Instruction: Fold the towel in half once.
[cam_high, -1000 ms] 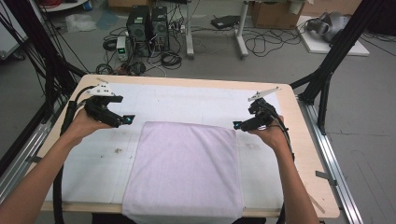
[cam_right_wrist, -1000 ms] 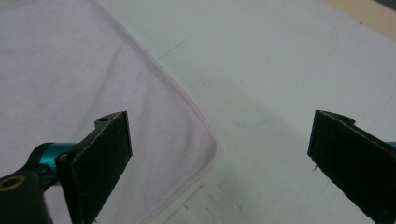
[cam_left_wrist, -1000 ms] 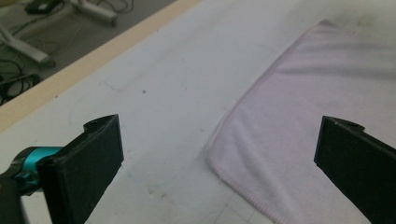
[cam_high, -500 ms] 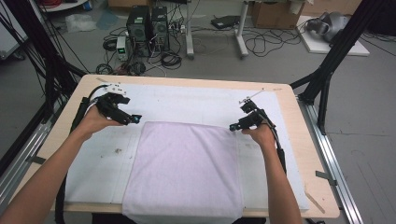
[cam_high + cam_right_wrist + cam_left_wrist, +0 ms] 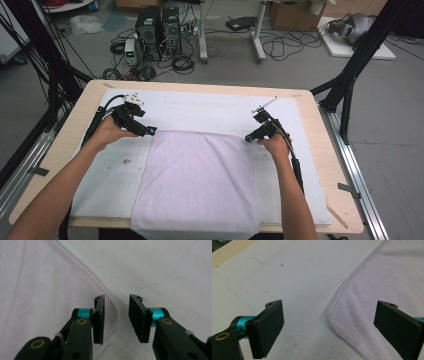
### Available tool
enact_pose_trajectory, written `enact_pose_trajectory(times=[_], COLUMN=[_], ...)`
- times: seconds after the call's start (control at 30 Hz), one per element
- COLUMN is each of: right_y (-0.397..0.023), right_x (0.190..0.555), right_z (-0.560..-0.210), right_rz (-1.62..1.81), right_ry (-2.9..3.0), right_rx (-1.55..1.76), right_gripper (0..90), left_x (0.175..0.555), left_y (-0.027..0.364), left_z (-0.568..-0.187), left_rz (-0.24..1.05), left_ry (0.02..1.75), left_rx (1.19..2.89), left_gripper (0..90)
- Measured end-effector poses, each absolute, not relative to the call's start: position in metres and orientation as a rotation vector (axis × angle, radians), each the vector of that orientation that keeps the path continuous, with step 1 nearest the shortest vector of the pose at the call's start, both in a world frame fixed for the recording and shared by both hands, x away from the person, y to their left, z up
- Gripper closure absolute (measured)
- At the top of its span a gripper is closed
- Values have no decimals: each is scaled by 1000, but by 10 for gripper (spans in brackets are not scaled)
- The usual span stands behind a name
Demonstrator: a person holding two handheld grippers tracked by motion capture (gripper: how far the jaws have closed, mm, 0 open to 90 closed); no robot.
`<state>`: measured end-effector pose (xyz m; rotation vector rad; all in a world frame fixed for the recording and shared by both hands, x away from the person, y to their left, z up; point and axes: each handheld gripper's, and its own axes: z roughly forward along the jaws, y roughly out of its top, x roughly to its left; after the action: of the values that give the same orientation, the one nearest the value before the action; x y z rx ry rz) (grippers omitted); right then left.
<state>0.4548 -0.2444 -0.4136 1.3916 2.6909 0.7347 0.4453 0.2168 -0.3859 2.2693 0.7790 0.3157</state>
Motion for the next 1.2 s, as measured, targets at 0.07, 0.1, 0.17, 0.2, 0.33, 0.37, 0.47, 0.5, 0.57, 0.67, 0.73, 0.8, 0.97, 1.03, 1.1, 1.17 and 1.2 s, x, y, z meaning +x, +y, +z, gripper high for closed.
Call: enact_pose_trajectory(times=[0.07,0.1,0.17,0.2,0.33,0.37,0.47,0.5,0.57,0.67,0.73,0.8,0.97,1.03,1.1,1.17,1.2], right_y=[-244,-243,-241,-241,-239,-240,-240,-241,-241,-241,-241,-240,-240,-241,-244,-248,-250], right_x=[455,455,454,453,451,450,448,448,446,445,445,445,444,443,442,440,439], right_z=[-415,-415,-414,-412,-407,-407,-403,-402,-400,-399,-398,-398,-396,-395,-391,-387,-384], right_rz=[717,711,710,710,723,726,738,747,751,758,759,764,770,793,813,857,877], right_ry=[2711,2723,2738,2739,2737,2742,2739,2735,2737,2739,2742,2743,2736,2732,2718,2707,2701], right_rx=[1387,1376,1346,1322,1295,1290,1283,1270,1260,1253,1247,1242,1228,1216,1213,1214,1206], right_gripper=[735,774,863,870,872,872,872,872,873,873,873,873,876,877,879,879,879], left_x=[446,446,446,446,450,451,454,455,458,460,460,459,457,456,454,452,450], left_y=[215,214,212,211,205,203,197,196,194,193,191,189,184,184,185,188,188], left_z=[-387,-388,-390,-391,-396,-397,-402,-403,-408,-414,-415,-415,-415,-414,-411,-406,-403], left_rz=[310,304,291,296,284,286,285,289,298,277,275,282,284,269,260,248,243], left_ry=[793,798,804,802,837,845,881,886,915,927,918,892,894,891,867,840,830], left_rx=[2280,2280,2294,2304,2331,2341,2359,2379,2402,2409,2403,2423,2454,2450,2445,2435,2422], left_gripper=[130,151,208,252,330,346,405,431,452,494,530,599,866,874,878,879,879])
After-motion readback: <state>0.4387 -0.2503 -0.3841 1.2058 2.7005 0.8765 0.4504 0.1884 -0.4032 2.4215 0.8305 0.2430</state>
